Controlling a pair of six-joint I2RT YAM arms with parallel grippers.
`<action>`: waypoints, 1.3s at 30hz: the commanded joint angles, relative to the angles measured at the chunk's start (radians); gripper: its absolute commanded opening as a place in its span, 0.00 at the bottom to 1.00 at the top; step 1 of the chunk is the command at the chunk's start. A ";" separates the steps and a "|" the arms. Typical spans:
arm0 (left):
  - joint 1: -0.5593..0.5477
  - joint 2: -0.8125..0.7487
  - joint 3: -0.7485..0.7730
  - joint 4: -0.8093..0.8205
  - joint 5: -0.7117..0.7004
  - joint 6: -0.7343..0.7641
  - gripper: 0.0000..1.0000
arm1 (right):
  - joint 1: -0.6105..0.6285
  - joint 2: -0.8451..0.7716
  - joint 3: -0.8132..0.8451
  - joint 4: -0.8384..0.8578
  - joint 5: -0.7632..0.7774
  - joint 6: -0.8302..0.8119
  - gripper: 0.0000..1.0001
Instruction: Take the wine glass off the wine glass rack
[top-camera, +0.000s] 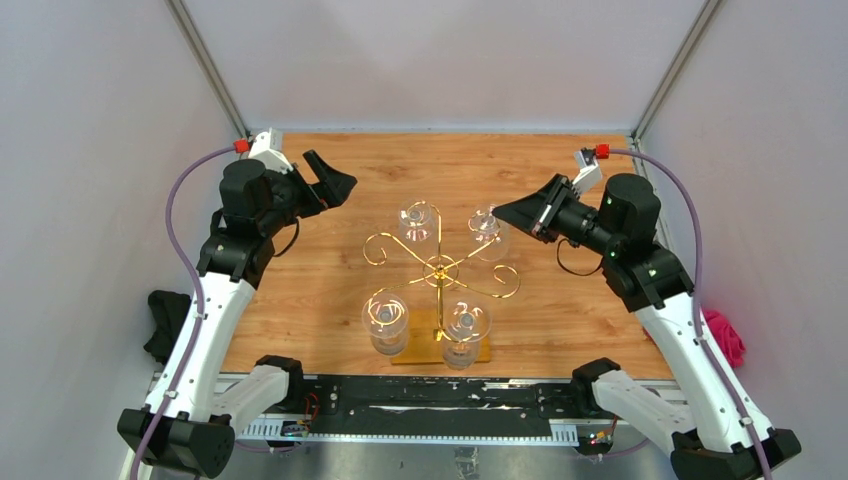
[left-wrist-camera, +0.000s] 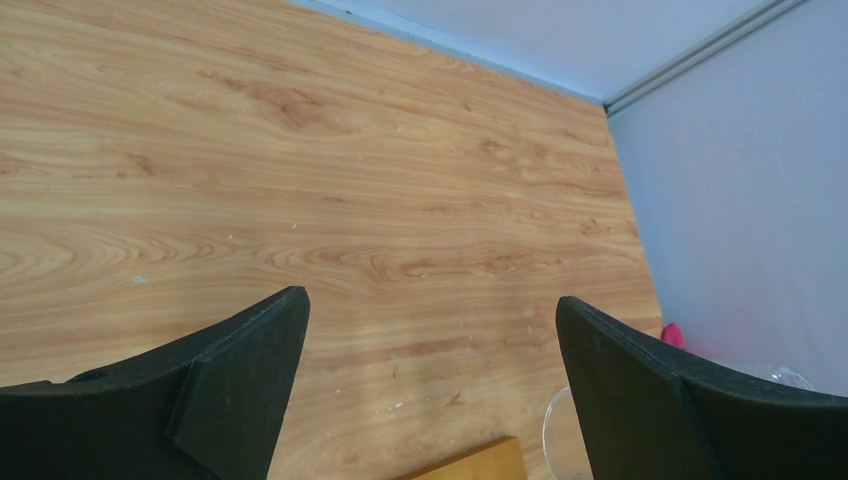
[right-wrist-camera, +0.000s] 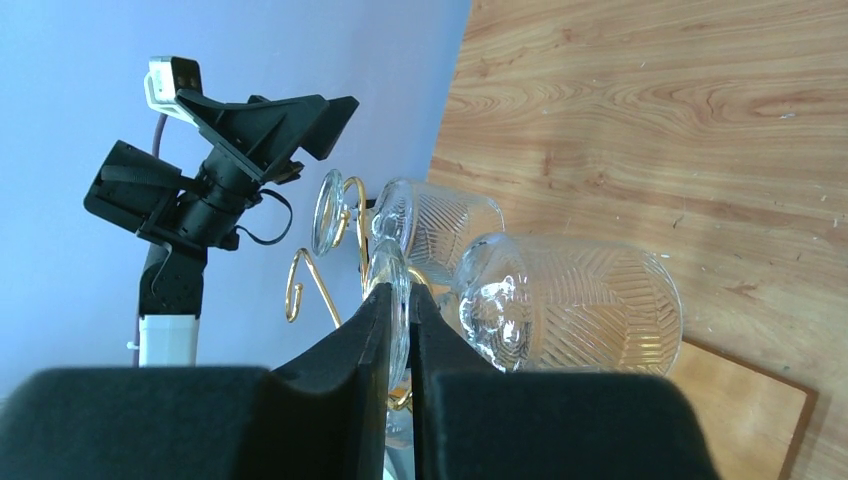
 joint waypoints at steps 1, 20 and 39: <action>-0.007 0.005 0.001 0.017 0.026 -0.004 1.00 | 0.002 -0.051 -0.070 0.073 0.031 0.089 0.00; -0.007 0.003 -0.002 0.016 0.035 -0.019 0.99 | 0.002 -0.110 -0.054 0.049 -0.026 0.092 0.00; -0.007 -0.001 -0.017 0.023 0.040 -0.031 0.99 | 0.043 -0.035 -0.030 0.074 -0.137 0.074 0.00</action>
